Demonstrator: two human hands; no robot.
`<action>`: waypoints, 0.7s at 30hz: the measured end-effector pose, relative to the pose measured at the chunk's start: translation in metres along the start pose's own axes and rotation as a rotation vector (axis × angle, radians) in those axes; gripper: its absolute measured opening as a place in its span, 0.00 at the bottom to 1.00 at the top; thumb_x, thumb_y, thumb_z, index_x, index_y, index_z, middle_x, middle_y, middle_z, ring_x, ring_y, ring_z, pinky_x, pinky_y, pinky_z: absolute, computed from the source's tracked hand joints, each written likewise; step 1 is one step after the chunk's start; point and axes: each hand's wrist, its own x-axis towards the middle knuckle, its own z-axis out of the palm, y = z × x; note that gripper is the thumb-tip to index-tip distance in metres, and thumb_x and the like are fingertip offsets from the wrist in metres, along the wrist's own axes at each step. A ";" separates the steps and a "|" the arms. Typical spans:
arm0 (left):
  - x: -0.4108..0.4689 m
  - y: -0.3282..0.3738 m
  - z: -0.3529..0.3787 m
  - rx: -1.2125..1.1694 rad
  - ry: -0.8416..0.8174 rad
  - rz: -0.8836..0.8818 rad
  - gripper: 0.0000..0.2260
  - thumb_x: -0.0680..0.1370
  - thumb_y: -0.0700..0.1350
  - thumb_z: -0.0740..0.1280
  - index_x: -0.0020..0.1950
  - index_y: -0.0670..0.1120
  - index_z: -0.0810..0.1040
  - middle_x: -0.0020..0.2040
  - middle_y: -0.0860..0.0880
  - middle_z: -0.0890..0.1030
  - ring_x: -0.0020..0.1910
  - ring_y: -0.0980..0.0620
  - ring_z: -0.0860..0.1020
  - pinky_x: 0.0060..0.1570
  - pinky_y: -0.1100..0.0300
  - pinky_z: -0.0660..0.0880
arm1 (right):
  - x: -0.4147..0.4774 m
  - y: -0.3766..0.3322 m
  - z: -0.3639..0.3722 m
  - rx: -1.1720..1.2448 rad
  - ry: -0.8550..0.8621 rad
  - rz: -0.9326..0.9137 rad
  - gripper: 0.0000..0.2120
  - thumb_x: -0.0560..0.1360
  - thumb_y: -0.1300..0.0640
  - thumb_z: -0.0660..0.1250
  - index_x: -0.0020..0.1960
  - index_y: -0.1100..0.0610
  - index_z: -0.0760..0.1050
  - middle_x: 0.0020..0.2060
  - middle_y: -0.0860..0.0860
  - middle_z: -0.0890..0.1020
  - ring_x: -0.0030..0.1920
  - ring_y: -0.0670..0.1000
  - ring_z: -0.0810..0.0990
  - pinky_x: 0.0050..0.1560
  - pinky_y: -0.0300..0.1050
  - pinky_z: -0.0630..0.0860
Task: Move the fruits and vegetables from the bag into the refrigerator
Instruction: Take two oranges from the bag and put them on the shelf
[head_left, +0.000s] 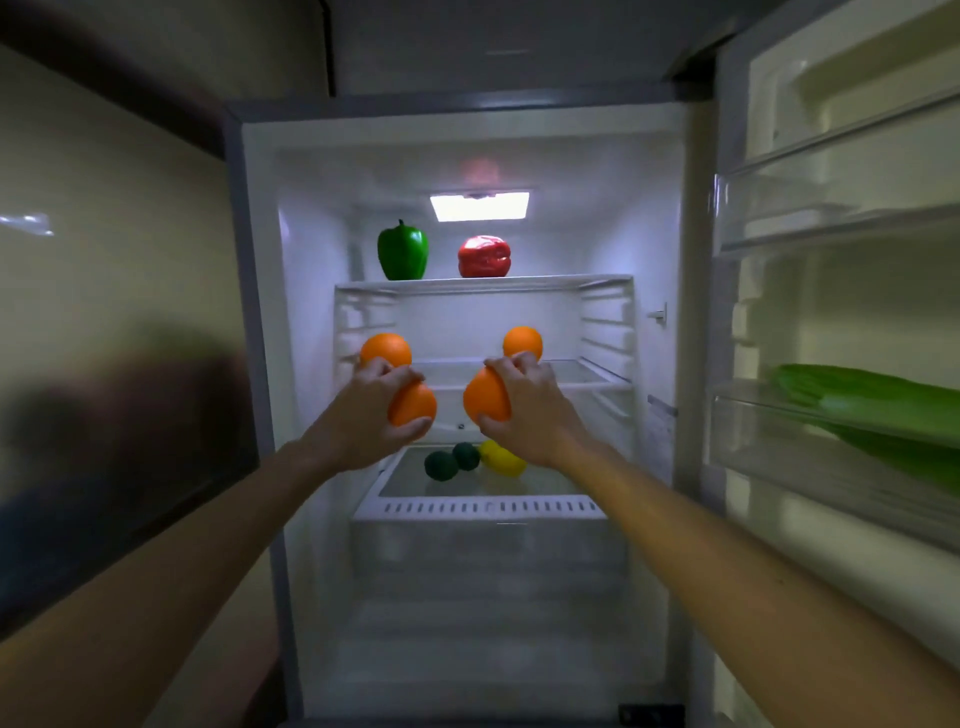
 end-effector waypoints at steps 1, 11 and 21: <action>0.004 -0.001 0.003 0.010 0.006 0.002 0.29 0.73 0.54 0.72 0.71 0.50 0.67 0.66 0.44 0.68 0.63 0.42 0.71 0.60 0.44 0.73 | 0.002 0.002 0.003 0.003 0.009 0.002 0.34 0.73 0.48 0.70 0.74 0.51 0.59 0.70 0.55 0.64 0.69 0.59 0.63 0.64 0.59 0.70; 0.055 -0.027 0.021 0.076 0.088 0.064 0.29 0.73 0.57 0.69 0.71 0.50 0.68 0.64 0.42 0.70 0.60 0.41 0.73 0.56 0.41 0.75 | 0.061 0.024 0.023 0.030 0.140 0.036 0.34 0.71 0.48 0.72 0.73 0.52 0.61 0.67 0.56 0.66 0.66 0.58 0.66 0.59 0.55 0.73; 0.120 -0.056 0.048 0.013 0.103 -0.005 0.28 0.74 0.60 0.67 0.72 0.54 0.65 0.65 0.45 0.70 0.61 0.44 0.72 0.56 0.48 0.74 | 0.128 0.038 0.056 0.003 0.143 0.096 0.34 0.71 0.47 0.72 0.73 0.52 0.62 0.67 0.57 0.67 0.67 0.59 0.66 0.62 0.57 0.73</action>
